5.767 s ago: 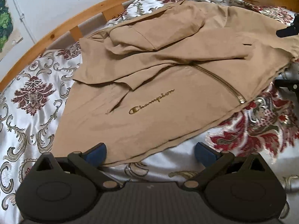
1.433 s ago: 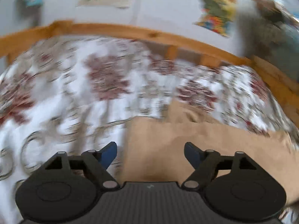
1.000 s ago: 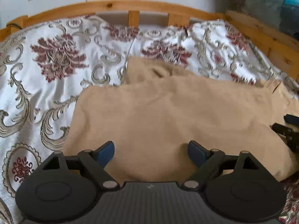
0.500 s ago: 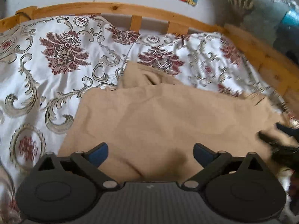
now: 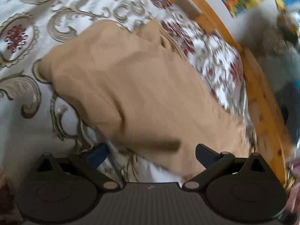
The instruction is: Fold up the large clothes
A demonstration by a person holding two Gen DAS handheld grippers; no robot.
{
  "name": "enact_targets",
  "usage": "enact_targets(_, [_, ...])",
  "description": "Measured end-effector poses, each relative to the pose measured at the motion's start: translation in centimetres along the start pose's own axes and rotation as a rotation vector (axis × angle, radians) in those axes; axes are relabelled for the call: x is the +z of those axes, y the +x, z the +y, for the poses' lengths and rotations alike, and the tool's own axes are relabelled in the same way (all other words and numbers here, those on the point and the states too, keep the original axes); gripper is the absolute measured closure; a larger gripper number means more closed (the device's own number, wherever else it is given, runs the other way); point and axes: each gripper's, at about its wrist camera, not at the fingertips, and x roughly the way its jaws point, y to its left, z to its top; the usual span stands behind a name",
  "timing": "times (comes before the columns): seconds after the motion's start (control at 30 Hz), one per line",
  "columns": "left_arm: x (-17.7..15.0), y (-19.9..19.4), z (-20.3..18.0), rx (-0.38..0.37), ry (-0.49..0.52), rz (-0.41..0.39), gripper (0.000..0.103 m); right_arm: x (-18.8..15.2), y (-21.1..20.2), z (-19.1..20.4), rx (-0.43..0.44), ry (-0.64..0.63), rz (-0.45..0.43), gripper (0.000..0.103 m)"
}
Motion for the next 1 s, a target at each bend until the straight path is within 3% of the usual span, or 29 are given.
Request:
enact_targets(0.1, [0.8, -0.4, 0.6, 0.04, -0.001, -0.086, 0.001, -1.3, -1.9, -2.8, -0.081, 0.129, 0.043, 0.001])
enact_targets(0.23, [2.0, -0.1, 1.7, 0.075, -0.039, -0.142, 0.006, -2.9, -1.5, -7.8, -0.122, 0.424, 0.129, 0.006])
enact_targets(0.33, [2.5, -0.2, 2.7, 0.073, -0.082, -0.17, 0.019, -2.8, -0.9, -10.8, -0.092, 0.628, 0.055, 0.007])
enact_targets(0.4, [2.8, -0.5, 3.3, 0.093, -0.09, -0.187, 0.04, -2.3, -0.8, -12.3, -0.12, 0.732, 0.01, 0.017])
enact_targets(0.43, [2.9, -0.5, 3.4, 0.096, -0.102, -0.196, 0.047, -2.2, -0.9, -12.8, -0.142, 0.776, -0.004, 0.032])
enact_targets(0.5, [3.0, -0.7, 4.0, 0.116, -0.136, -0.204, 0.08, -2.1, -1.0, -13.7, -0.195, 0.826, 0.001, 0.066])
enact_targets(0.6, [3.3, -1.3, 4.0, 0.113, -0.146, -0.216, 0.1, -2.3, -2.3, -13.5, -0.186, 0.788, -0.031, 0.083])
enact_targets(0.7, [3.3, -3.5, 2.0, 0.117, -0.064, -0.269, 0.102, -1.9, -4.3, -11.3, -0.181, 0.646, -0.068, 0.089])
enact_targets(0.77, [2.9, -5.7, 0.9, 0.09, -0.024, -0.31, 0.102, -1.4, -6.0, -10.0, -0.164, 0.579, -0.09, 0.09])
enact_targets(0.87, [2.4, -7.7, 0.3, 0.131, 0.014, -0.313, 0.102, -1.3, -8.3, -8.6, -0.159, 0.504, -0.1, 0.09])
enact_targets(0.93, [2.2, -7.7, 1.3, 0.158, -0.043, -0.28, 0.102, -1.6, -9.0, -7.9, -0.18, 0.45, -0.076, 0.09])
enact_targets(1.0, [2.4, -6.9, 2.7, 0.175, -0.112, -0.234, 0.102, -2.5, -9.1, -7.6, -0.216, 0.415, -0.039, 0.081])
